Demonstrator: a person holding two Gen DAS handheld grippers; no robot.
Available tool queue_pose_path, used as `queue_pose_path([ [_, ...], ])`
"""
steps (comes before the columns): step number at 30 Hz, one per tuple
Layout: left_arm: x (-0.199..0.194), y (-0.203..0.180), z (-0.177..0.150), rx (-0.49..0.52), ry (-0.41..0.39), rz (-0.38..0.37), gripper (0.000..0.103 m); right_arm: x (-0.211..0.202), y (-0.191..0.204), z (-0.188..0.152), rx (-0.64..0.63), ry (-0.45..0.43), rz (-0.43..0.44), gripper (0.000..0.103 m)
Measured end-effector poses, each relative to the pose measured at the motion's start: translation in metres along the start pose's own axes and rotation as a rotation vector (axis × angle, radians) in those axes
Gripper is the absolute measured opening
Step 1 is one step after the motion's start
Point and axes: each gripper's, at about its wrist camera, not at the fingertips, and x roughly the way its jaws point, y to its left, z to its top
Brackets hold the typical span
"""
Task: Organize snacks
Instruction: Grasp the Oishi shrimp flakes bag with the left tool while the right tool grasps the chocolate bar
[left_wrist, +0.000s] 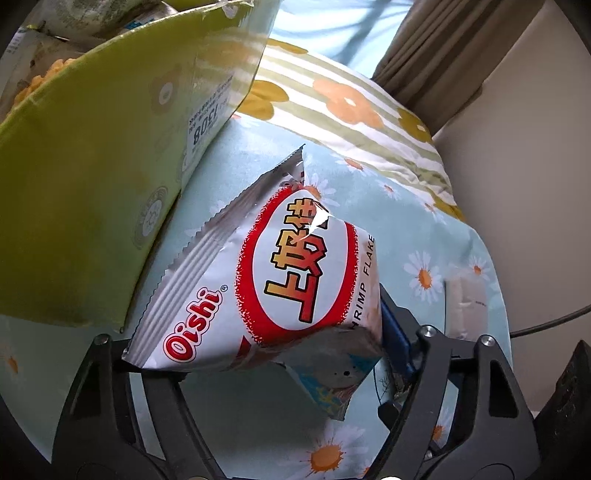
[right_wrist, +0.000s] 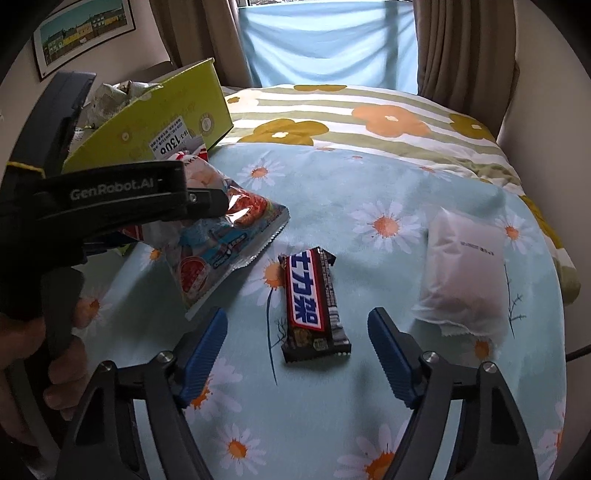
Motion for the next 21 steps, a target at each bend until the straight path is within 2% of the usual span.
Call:
queue_pose_path([
  [5,-0.002,0.0,0.001,0.021,-0.004,0.007,0.066,0.009,-0.001,0.004,-0.012,0.015,-0.016,0.059],
  [10,-0.006,-0.009,-0.001,0.075,-0.01,0.021,0.066,0.015,0.001,0.004,-0.04,0.023,-0.028,0.055],
  [17,-0.012,-0.014,0.0,0.096,-0.03,0.027,0.066,0.021,0.0,0.004,-0.052,0.041,-0.042,0.03],
  [21,-0.016,-0.018,-0.002,0.112,-0.032,0.027,0.066,0.016,0.0,0.004,-0.05,0.031,-0.046,0.029],
])
